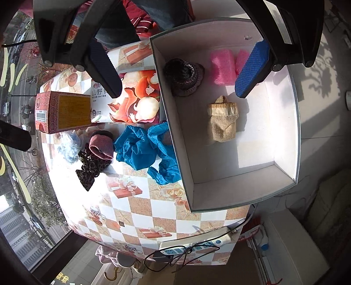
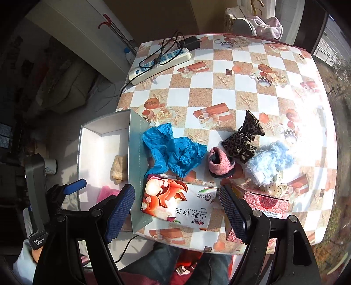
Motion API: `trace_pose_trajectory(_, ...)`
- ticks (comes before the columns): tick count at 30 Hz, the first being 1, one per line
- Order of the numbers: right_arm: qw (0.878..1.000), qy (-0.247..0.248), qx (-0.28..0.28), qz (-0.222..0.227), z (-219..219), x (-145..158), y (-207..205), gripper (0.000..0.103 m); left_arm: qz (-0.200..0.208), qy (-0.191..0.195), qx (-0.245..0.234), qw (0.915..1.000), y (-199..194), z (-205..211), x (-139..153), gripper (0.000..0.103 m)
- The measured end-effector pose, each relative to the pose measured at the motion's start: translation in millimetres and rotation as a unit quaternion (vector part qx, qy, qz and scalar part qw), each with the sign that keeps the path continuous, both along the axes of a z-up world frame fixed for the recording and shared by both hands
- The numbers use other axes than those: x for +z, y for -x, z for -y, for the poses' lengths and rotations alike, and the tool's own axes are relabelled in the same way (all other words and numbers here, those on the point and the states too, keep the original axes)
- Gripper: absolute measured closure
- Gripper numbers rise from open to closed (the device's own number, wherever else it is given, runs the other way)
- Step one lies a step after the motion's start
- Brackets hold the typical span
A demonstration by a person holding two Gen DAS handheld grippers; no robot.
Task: Organize soft objects
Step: 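Reach the left tool to the leopard scarf while the right tool reaches the blue fluffy item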
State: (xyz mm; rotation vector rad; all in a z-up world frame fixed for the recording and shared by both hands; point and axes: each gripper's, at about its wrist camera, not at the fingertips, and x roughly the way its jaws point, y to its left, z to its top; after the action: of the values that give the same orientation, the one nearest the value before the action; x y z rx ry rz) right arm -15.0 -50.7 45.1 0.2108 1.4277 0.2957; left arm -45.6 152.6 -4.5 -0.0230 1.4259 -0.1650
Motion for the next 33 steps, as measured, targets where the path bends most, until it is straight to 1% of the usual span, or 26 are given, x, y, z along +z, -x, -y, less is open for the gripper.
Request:
trace_pose_trajectory(4, 0.998, 0.008, -0.063, -0.001, 58, 4, -11, 0.022, 0.002, -0.018, -0.04, 0.9991, -20, 31, 1, 0.0)
trace_pose_trajectory(7, 0.994, 0.02, -0.103, -0.007, 101, 0, -18, 0.022, 0.0, -0.029, -0.067, 0.9973, -35, 54, -2, 0.0)
trace_pose_trajectory(10, 0.99, 0.031, -0.135, -0.023, 139, -16, -24, 0.022, -0.003, -0.043, -0.093, 0.9948, -50, 79, -7, 0.0)
trace_pose_trajectory(13, 0.987, 0.043, -0.148, -0.056, 165, -45, -28, 0.022, -0.011, -0.053, -0.119, 0.9914, -69, 107, -17, 0.0)
trace_pose_trajectory(16, 0.984, 0.045, -0.147, -0.095, 181, -80, -32, 0.022, -0.021, -0.061, -0.147, 0.9871, -91, 140, -30, 0.0)
trace_pose_trajectory(19, 0.982, 0.031, -0.14, -0.12, 185, -110, -38, 0.022, -0.027, -0.08, -0.17, 0.9818, -112, 174, -50, 0.0)
trace_pose_trajectory(22, 0.984, 0.015, -0.119, -0.133, 178, -137, -45, 0.022, -0.04, -0.098, -0.197, 0.9747, -127, 208, -75, 0.0)
trace_pose_trajectory(24, 0.986, 0.011, -0.091, -0.141, 169, -152, -50, 0.022, -0.049, -0.102, -0.208, 0.9715, -135, 224, -89, 0.0)
trace_pose_trajectory(27, 0.988, 0.02, -0.058, -0.145, 161, -167, -50, 0.022, -0.068, -0.096, -0.211, 0.9704, -146, 240, -110, 0.0)
trace_pose_trajectory(29, 0.989, 0.015, -0.04, -0.144, 157, -175, -50, 0.022, -0.078, -0.097, -0.212, 0.9694, -151, 248, -122, 0.0)
trace_pose_trajectory(31, 0.989, 0.013, -0.023, -0.149, 152, -186, -50, 0.022, -0.076, -0.117, -0.213, 0.9672, -155, 254, -132, 0.0)
trace_pose_trajectory(33, 0.988, 0.024, -0.006, -0.152, 145, -196, -52, 0.022, -0.064, -0.151, -0.21, 0.9638, -159, 258, -139, 0.0)
